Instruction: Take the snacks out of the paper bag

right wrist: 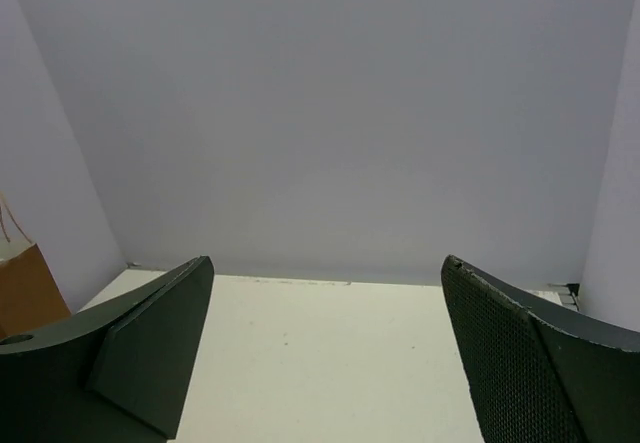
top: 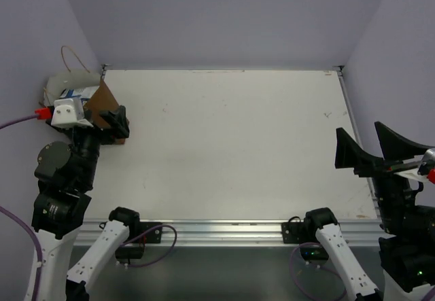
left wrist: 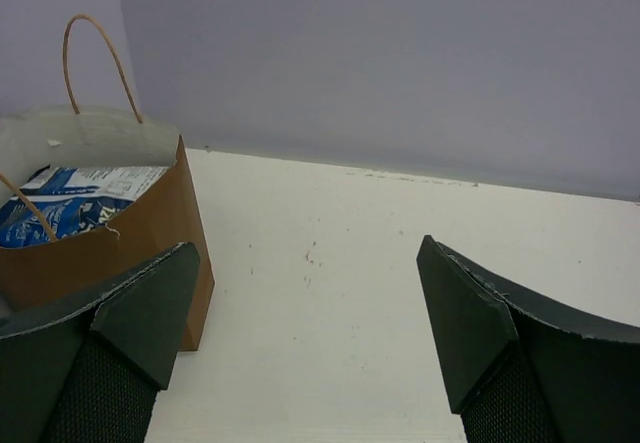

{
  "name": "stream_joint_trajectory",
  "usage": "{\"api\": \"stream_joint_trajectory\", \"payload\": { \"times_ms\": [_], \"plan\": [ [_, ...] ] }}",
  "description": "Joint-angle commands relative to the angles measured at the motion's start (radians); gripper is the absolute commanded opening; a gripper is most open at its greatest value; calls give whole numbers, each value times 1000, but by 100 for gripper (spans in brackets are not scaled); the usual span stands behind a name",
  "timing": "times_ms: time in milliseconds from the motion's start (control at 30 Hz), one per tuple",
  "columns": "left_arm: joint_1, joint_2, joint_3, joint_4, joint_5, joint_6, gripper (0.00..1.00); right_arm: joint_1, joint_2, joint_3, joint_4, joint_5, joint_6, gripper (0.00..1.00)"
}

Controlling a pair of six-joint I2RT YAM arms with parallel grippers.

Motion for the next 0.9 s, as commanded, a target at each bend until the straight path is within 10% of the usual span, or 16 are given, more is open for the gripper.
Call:
{"api": "stream_joint_trajectory", "payload": {
  "times_ms": [0, 333, 867],
  "plan": [
    [-8, 43, 0, 7, -6, 2, 100, 7, 22, 0, -11, -4, -2, 99],
    [1, 472, 225, -160, -248, -102, 100, 7, 133, -52, -92, -126, 130, 99],
    [380, 1222, 840, -217, -224, -134, 92, 7, 142, -221, -20, -354, 190, 99]
  ]
}}
